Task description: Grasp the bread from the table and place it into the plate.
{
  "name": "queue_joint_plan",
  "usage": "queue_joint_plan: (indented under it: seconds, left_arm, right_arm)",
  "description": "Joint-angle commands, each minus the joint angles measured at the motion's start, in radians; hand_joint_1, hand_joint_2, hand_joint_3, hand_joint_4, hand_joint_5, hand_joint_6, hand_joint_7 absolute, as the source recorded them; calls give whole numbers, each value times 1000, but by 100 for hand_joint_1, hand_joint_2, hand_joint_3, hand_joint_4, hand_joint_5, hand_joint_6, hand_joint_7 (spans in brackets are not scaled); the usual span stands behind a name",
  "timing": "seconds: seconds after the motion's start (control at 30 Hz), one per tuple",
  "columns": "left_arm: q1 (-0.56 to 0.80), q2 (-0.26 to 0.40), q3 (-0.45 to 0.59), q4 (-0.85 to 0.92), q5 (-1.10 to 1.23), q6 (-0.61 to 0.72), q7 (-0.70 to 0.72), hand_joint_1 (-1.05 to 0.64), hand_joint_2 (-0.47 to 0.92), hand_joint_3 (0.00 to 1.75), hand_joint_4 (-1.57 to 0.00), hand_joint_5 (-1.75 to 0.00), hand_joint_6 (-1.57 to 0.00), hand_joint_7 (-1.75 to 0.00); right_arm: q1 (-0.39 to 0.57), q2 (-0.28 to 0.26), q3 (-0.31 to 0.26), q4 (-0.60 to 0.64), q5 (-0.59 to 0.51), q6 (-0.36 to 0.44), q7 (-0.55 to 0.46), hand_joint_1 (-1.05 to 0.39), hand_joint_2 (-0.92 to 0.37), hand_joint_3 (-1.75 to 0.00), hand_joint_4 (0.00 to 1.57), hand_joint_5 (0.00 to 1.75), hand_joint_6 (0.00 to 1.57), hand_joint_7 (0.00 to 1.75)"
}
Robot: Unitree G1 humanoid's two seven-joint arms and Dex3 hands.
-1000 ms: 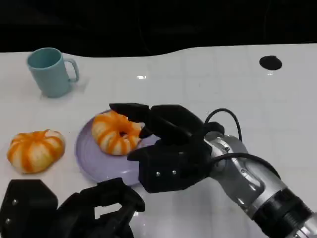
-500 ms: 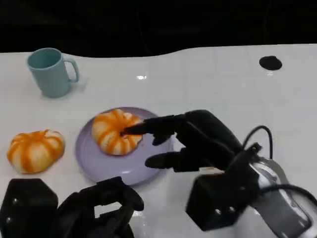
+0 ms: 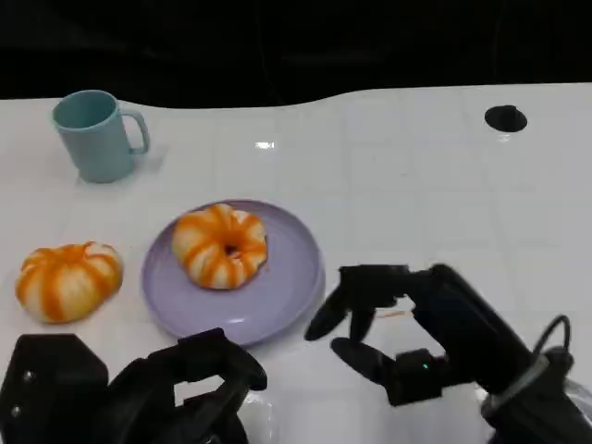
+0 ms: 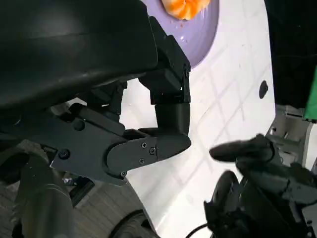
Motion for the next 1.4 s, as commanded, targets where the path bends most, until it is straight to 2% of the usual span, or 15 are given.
queue_joint_plan:
  seconds: [0.03,0.27,0.43,0.57,0.93,1.4]
  left_arm:
    - [-4,10,11,6,-2,-3,-2,-37,91,57,-67,-175,-62,-144]
    - [-2,13,17,-3,-7,7,2,-39,89,59,-68,-175,-64,-141]
    - [2,14,27,-4,-19,10,-4,-39,89,59,-67,-175,-65,-140]
    - [2,16,31,-1,-19,7,-9,-40,89,59,-69,-175,-66,-139]
    - [11,24,44,-1,-18,5,-17,-40,88,58,-69,-175,-66,-137]
    - [24,37,61,9,-26,-17,-38,-35,92,58,-67,-175,-63,-138]
  right_arm:
    - [98,-40,-60,-60,63,-13,18,-4,-31,-151,74,174,69,146]
    - [236,-86,-139,-156,74,-6,28,0,-26,-156,84,175,75,149]
    - [326,-90,-176,-249,108,86,49,2,-28,-159,84,175,72,154]
    - [379,-79,-202,-296,101,138,42,4,-32,-155,84,175,67,157]
    - [388,-48,-203,-237,72,132,15,5,-33,-152,88,175,71,160]
    - [346,-21,-191,-160,1,134,-25,10,-32,-153,94,175,76,157]
